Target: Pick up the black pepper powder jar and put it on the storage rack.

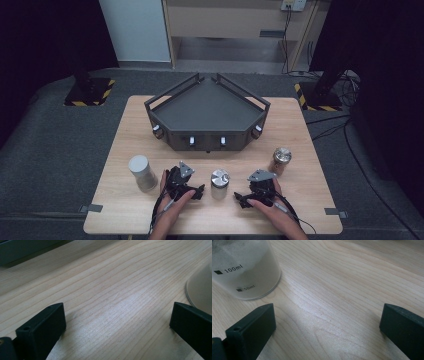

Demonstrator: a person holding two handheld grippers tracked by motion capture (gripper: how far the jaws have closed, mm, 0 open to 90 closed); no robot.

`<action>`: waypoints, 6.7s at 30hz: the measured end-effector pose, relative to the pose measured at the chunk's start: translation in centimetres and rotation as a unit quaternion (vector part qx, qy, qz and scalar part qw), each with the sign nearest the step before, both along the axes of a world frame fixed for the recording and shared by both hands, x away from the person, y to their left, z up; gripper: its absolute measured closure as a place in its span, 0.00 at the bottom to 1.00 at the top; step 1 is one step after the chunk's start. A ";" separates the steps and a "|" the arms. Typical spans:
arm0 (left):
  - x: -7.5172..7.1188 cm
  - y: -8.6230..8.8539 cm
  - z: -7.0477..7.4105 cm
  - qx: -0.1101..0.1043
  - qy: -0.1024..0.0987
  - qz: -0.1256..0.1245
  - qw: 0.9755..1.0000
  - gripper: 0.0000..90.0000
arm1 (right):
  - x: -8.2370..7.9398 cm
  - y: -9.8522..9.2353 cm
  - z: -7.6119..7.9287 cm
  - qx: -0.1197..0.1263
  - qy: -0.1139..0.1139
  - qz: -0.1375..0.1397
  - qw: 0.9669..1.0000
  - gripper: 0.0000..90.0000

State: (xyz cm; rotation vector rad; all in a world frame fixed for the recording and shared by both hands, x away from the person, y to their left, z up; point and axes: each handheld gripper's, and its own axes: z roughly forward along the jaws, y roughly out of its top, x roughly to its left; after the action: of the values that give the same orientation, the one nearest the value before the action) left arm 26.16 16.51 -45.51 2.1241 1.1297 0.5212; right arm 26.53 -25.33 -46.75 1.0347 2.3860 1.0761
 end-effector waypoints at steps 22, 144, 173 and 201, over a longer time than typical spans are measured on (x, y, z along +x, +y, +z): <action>0.0 0.0 0.0 0.000 0.000 0.000 1.000 0.00 | -0.6 0.4 0.0 0.000 0.001 -0.019 1.000 0.01; -9.3 11.0 8.8 -0.040 -0.164 0.095 0.981 0.01 | -1.1 0.8 0.0 0.000 0.001 -0.032 0.999 0.01; -7.4 12.2 4.1 -0.063 -0.137 0.114 0.982 0.08 | -1.1 0.8 0.0 0.000 0.002 -0.033 0.999 0.01; -8.2 12.8 4.5 -0.069 -0.155 0.102 0.980 0.36 | -1.1 0.8 0.0 0.000 0.002 -0.033 0.999 0.01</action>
State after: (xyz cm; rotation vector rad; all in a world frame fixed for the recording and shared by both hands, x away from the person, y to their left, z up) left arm 17.96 29.31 -41.06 1.7452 1.1703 0.8127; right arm 25.44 -24.53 -46.70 1.1089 2.3384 1.0526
